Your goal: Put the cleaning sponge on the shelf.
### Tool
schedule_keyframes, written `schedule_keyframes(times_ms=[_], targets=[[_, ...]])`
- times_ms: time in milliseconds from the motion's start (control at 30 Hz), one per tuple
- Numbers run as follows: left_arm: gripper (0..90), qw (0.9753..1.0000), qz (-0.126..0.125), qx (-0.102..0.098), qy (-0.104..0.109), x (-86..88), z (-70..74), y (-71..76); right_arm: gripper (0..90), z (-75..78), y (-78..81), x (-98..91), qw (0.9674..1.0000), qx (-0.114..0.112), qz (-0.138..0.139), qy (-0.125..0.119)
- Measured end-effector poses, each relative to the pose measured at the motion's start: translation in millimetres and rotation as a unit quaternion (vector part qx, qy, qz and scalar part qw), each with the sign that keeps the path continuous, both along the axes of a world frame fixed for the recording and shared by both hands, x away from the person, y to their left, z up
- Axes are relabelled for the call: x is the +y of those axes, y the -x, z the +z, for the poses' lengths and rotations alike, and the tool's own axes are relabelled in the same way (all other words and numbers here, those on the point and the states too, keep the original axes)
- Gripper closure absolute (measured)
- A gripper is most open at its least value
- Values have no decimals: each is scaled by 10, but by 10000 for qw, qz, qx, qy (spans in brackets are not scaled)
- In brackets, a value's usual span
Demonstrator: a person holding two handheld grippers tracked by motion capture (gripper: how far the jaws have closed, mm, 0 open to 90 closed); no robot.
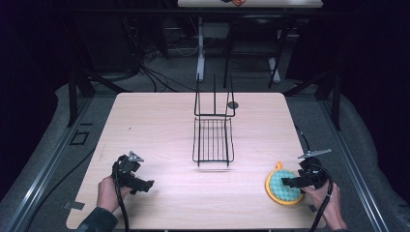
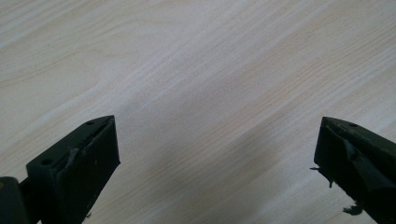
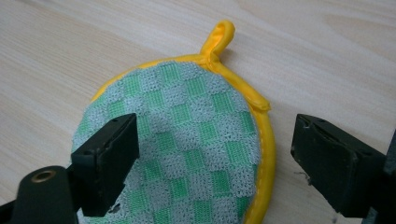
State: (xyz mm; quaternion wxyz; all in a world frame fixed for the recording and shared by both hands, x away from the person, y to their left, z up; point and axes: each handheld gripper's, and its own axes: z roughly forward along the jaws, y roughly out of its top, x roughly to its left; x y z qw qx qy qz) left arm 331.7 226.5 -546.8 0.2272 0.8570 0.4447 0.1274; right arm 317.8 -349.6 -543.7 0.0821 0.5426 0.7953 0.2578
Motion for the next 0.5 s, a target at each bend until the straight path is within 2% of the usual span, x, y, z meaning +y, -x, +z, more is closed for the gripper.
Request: schedule_keyframes(times_ms=[133, 300, 400, 500], targets=[[2, 10000, 12, 1, -45, 0, -5, -1, 201, -23, -6, -13, 9999, 141, -55, -29], [3, 10000, 26, 17, -31, 9, -2, 1, 236, -41, 0, 0, 9998, 193, -87, -16], [3, 10000, 27, 24, -48, 9, -3, 1, 249, -58, 2, -9, 9995, 248, -175, -103], [4, 10000, 25, 18, -56, 11, -2, 1, 266, -89, -4, -53, 9985, 363, -283, -296]])
